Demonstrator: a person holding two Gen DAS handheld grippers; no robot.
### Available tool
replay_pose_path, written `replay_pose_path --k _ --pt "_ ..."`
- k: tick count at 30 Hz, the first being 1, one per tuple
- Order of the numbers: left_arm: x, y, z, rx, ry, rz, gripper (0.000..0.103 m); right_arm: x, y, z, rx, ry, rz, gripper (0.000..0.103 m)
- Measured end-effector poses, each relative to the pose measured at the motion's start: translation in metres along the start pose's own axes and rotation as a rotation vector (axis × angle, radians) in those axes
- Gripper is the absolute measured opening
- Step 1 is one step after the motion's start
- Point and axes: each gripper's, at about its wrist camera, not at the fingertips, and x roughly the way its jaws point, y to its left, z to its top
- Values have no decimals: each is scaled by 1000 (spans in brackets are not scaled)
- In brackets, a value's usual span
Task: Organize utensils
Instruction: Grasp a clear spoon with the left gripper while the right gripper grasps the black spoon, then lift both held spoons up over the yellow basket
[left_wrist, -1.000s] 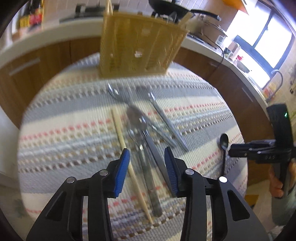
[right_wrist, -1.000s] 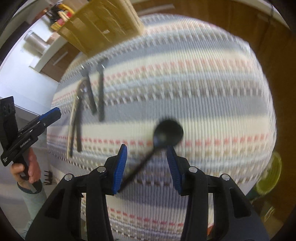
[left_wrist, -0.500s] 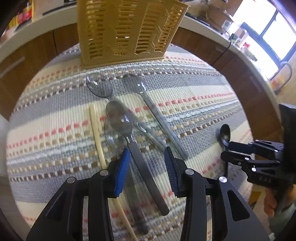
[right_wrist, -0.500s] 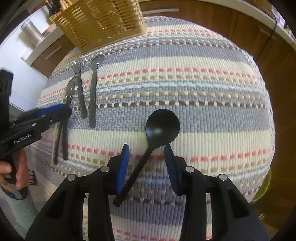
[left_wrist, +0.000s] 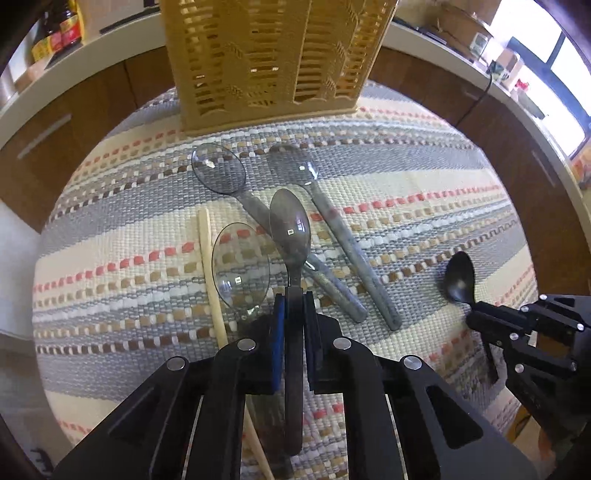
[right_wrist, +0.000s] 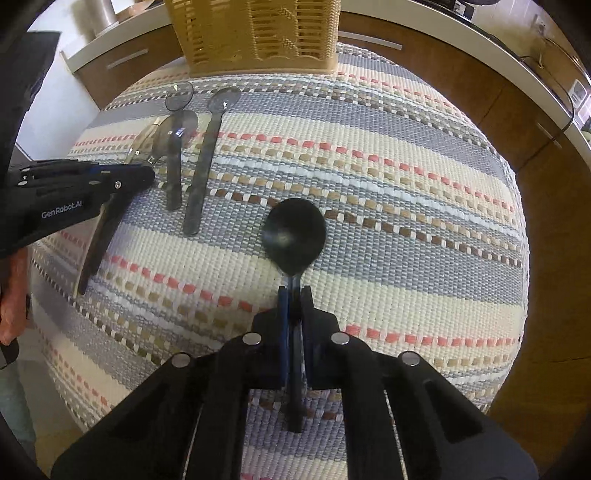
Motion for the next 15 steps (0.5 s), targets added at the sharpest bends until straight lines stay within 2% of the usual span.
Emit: replay_pose_path --k 4,9,12,15 --pt "-14 -3 -9 2 -46 -21 7 -12 -19 -11 28 -10 66 5" --pt "-42 -1 -15 -7 -121 -41 7 -37 -35 -11 51 -81 125 5" --pt "-69 7 -13 -11 -167 -25 7 -61 -39 -3 49 -160 157 5" --pt "-108 10 -2 -22 -265 -31 7 -90 -40 7 28 -262 169 5"
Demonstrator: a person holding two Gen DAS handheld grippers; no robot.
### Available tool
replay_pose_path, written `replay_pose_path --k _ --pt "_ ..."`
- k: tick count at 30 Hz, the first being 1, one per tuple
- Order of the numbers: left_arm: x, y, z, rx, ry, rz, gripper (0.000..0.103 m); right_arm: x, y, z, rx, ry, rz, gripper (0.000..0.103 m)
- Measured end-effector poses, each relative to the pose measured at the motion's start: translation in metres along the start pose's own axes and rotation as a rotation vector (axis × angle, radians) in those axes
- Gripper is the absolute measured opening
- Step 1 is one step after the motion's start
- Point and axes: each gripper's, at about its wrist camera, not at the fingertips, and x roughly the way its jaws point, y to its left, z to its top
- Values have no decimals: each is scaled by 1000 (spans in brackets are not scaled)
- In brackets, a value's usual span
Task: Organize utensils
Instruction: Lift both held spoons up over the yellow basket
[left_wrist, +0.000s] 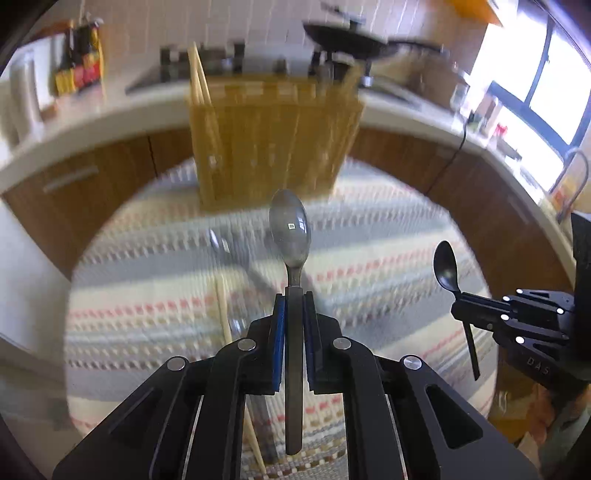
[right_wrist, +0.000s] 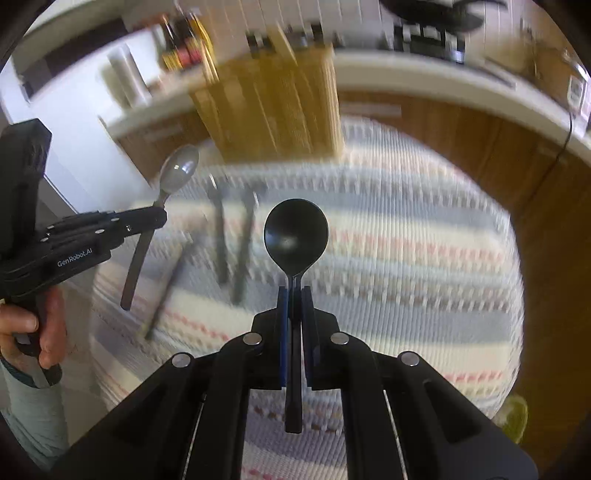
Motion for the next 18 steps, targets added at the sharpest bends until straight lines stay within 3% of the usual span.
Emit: replay_pose_path --k 6,10,18 --pt "-59 6 46 -28 -206 -31 7 -48 9 50 -52 -228 55 5" --pt "-82 -2 80 -25 -359 -32 7 -61 10 90 -73 -329 41 5" --pt "-72 0 134 -44 -502 -60 7 -54 -11 169 -57 -485 36 5"
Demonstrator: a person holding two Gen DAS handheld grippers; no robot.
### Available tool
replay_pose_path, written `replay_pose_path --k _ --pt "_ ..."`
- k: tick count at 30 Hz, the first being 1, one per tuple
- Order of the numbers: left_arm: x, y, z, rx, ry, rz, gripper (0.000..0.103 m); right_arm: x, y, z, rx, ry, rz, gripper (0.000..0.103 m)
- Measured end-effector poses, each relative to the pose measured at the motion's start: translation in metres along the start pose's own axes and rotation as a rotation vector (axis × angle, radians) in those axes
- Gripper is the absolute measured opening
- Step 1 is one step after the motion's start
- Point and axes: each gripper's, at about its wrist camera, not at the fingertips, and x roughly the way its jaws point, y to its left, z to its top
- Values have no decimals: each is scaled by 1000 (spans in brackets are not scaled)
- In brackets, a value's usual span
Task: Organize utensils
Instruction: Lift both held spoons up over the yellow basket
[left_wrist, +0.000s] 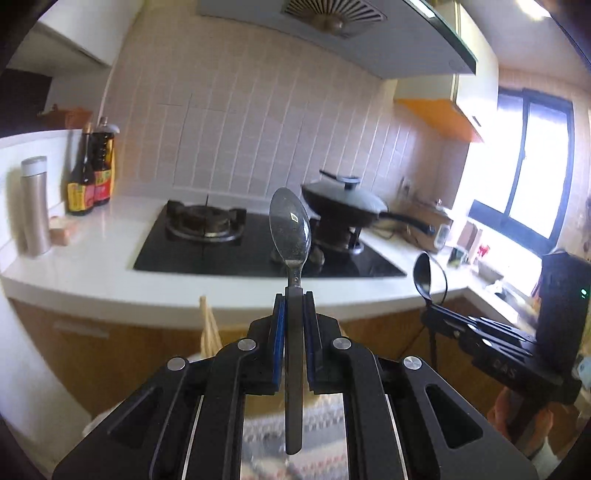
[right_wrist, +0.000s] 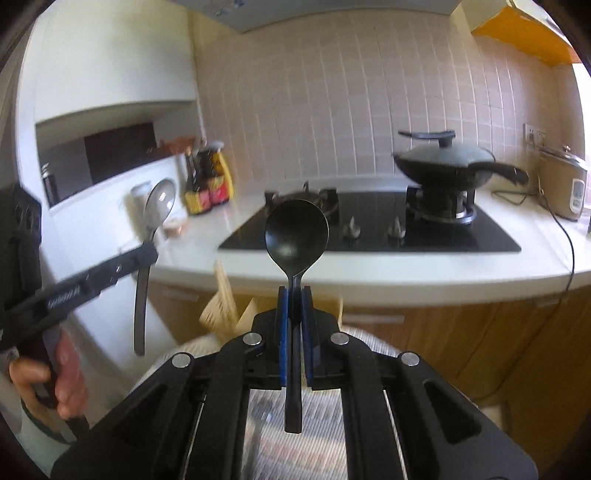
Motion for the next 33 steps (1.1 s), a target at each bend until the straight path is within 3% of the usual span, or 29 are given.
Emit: replay_pose_path --k 3,10,20,25,33 --pt "16 5 1 18 -65 -9 7 20 -8 12 -17 -58 -12 5" --pt "57 38 -9 -1 -126 -27 7 71 -23 18 -21 -130 20 5" --pt "89 61 -25 -11 -179 40 7 131 -41 1 18 -108 47 5" --pt "97 66 -38 4 -210 106 7 139 -48 -7 27 -109 46 5" --pt "106 71 -50 -16 -210 106 8 149 -44 -15 -13 -102 37 5"
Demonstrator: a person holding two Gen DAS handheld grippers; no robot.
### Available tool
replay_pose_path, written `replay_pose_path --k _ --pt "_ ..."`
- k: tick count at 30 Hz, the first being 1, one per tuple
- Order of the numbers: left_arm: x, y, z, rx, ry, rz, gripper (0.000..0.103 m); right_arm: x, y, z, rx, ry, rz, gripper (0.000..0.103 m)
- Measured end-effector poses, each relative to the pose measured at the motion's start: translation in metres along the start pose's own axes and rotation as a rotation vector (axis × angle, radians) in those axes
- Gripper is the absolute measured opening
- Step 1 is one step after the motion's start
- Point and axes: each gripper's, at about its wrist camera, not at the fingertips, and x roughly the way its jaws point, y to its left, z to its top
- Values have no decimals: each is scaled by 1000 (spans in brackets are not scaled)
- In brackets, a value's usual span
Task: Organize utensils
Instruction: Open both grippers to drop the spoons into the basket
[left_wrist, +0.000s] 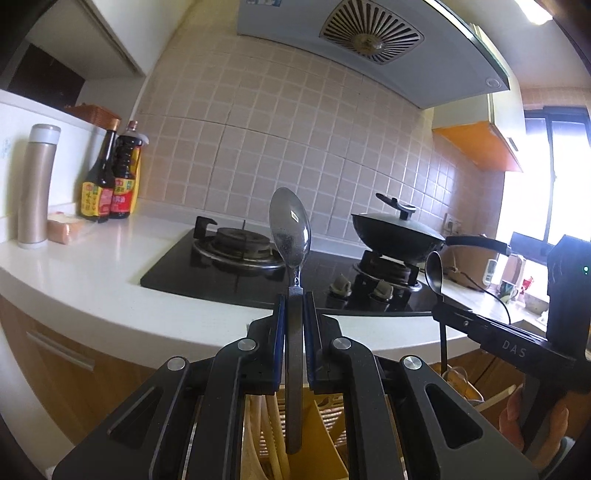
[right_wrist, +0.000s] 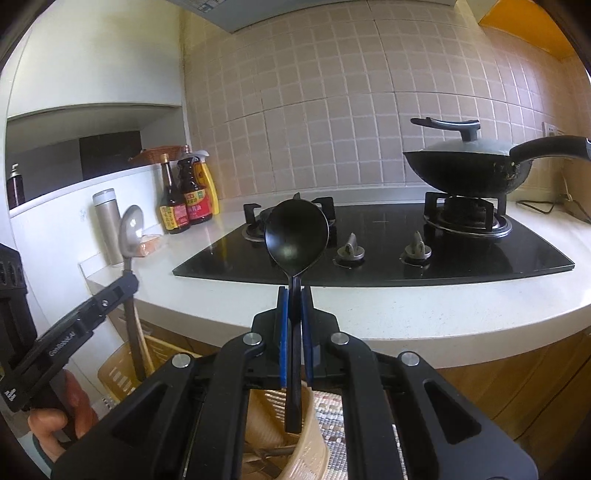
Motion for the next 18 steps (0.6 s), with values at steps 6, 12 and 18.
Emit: replay_pose_path --k 6,12,18 --pt "-4 3 -9 -6 12 -17 10 -5 1 -10 -7 19 23 6" --pt "-16 6 -15 -20 25 -24 23 -23 -5 -15 26 54 66 7" --pt "-42 16 -10 -81 38 -58 39 -53 -12 -19 85 91 109 16"
